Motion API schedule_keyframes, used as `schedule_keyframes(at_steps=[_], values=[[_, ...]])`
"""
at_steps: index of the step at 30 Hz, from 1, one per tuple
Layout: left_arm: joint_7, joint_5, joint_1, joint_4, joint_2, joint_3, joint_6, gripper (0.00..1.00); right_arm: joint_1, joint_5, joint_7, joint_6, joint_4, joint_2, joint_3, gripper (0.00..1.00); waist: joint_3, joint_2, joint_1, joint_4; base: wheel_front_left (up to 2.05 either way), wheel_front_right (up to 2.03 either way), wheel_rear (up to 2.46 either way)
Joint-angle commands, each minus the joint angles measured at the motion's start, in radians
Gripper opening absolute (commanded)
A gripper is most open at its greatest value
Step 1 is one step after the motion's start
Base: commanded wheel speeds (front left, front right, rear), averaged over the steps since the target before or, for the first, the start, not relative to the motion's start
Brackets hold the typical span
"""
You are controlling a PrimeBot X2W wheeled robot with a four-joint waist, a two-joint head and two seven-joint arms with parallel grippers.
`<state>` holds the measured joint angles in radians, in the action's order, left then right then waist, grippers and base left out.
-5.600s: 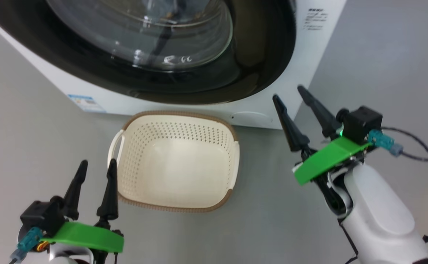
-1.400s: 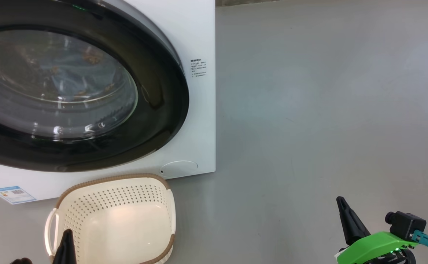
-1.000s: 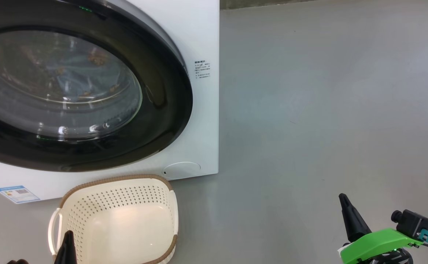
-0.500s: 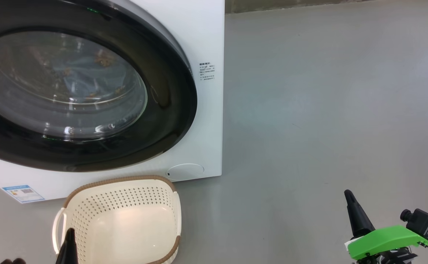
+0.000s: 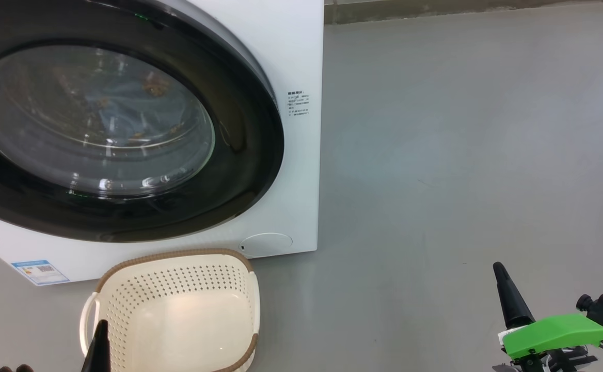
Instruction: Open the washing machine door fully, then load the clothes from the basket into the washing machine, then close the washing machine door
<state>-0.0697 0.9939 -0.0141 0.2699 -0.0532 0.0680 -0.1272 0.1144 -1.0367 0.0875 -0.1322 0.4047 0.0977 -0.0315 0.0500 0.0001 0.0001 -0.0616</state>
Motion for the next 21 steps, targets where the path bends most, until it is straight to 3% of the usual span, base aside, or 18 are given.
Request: schedule_keyframes(at_steps=[1, 21], values=[[0.009, 0.033, 0.053, -0.021, -0.012, 0.022, 0.002, 0.0, 0.01, -0.032, -0.008, 0.001, -0.034, 0.004, 0.002, 0.0, -0.002, -0.0001, -0.0001, 0.002, 0.0, 0.0, 0.0], [0.065, 0.218, 0.077, -0.022, -0.008, 0.03, 0.002, 0.0, 0.007, -0.215, -0.061, 0.001, -0.072, -0.004, 0.036, 0.0, -0.017, -0.0001, -0.0001, 0.021, 0.0, 0.0, 0.0]])
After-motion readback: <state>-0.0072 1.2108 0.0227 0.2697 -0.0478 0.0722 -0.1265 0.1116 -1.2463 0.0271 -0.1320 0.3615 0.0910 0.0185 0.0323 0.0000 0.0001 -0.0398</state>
